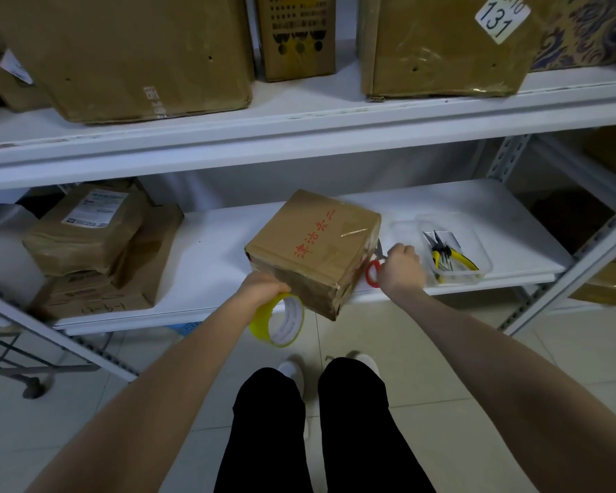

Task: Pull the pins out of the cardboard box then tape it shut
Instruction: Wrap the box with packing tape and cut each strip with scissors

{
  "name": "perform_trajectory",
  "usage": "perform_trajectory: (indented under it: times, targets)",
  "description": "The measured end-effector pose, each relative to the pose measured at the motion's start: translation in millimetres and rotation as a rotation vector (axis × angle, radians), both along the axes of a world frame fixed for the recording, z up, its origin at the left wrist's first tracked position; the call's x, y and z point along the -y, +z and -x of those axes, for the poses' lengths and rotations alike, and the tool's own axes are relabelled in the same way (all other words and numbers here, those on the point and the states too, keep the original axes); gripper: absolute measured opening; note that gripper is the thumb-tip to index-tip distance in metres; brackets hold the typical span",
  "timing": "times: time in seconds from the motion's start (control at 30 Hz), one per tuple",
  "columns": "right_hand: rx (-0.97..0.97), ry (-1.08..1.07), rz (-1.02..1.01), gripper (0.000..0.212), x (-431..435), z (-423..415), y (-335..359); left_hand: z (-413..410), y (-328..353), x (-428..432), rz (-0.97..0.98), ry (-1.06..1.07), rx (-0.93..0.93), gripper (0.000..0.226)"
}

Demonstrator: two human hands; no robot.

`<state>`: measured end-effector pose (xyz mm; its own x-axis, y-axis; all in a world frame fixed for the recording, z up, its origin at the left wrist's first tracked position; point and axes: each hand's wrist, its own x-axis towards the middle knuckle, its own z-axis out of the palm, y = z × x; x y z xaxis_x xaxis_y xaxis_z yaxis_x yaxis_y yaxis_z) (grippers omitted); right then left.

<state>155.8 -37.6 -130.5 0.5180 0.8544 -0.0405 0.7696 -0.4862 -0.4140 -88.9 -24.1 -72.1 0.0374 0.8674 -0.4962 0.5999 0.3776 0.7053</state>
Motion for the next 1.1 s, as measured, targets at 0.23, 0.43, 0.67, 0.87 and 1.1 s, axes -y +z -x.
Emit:
perform_trajectory:
  times: [0.23, 0.43, 0.67, 0.87, 1.1]
  targets:
    - [0.095, -0.010, 0.288, 0.054, -15.2, -7.1, -35.8, -2.2, -5.2, -0.4, 0.043, 0.092, 0.035, 0.017]
    - [0.076, 0.009, 0.329, 0.050, -20.5, -21.4, -34.3, -3.7, -5.2, -1.0, 0.016, 0.100, -0.007, 0.008]
    - [0.055, 0.114, 0.353, 0.039, -13.4, -24.8, -22.2, -3.4, -4.0, 0.0, 0.033, 0.070, -0.095, 0.009]
    - [-0.160, 0.105, 0.329, 0.029, 16.1, -42.8, -12.9, -2.1, -7.7, 0.1, 0.031, 0.060, -0.141, 0.016]
    - [-0.804, 0.236, 0.342, 0.057, 52.0, -55.8, 7.6, -15.6, -6.6, 7.1, -0.039, 0.056, -0.069, 0.035]
